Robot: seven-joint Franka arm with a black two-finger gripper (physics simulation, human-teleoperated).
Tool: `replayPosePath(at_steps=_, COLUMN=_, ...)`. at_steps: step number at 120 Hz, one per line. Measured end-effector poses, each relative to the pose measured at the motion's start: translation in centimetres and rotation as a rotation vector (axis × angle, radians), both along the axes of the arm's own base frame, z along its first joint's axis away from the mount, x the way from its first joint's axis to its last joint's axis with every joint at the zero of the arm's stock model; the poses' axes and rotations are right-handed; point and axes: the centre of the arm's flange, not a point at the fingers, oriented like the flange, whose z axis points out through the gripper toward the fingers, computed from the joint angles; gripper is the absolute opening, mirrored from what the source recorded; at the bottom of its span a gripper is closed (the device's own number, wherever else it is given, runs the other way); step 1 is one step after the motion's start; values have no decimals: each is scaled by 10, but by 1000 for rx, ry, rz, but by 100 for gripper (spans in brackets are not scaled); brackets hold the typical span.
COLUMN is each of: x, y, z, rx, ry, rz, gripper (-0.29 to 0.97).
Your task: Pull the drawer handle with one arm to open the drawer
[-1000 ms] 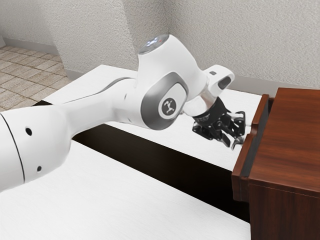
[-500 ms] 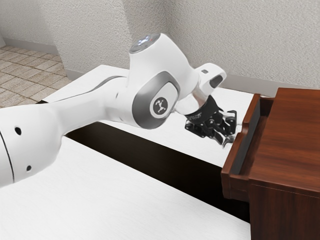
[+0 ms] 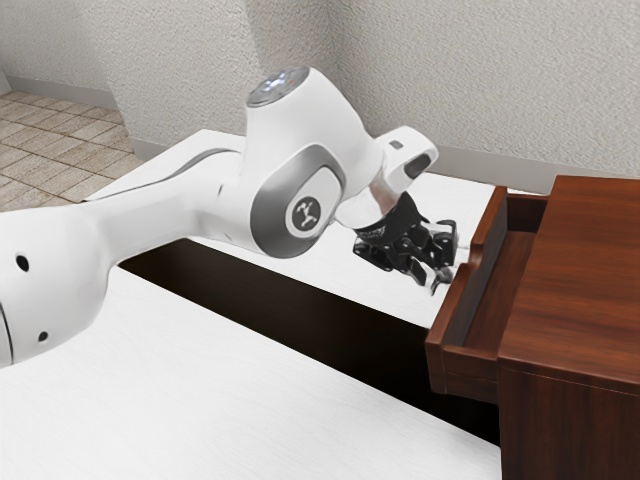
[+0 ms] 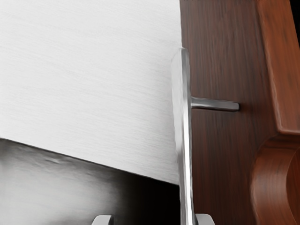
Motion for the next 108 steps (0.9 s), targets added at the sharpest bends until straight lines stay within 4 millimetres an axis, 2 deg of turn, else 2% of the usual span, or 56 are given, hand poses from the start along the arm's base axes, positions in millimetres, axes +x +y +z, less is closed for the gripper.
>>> replayPosePath(at_steps=33, x=3, y=5, z=-7, rx=27, ry=14, rz=32, gripper=13)
replayPosePath(at_steps=58, x=3, y=0, z=-3, rx=17, ry=4, rz=30, gripper=14)
replayPosePath(at_steps=80, x=-2, y=23, z=1, rx=44, ry=1, rz=56, gripper=13)
replayPosePath(at_steps=96, x=-8, y=25, z=-1, rx=54, ry=9, rz=64, gripper=13)
replayPosePath(at_steps=108, x=-11, y=36, z=0, rx=59, ry=10, rz=84, gripper=13)
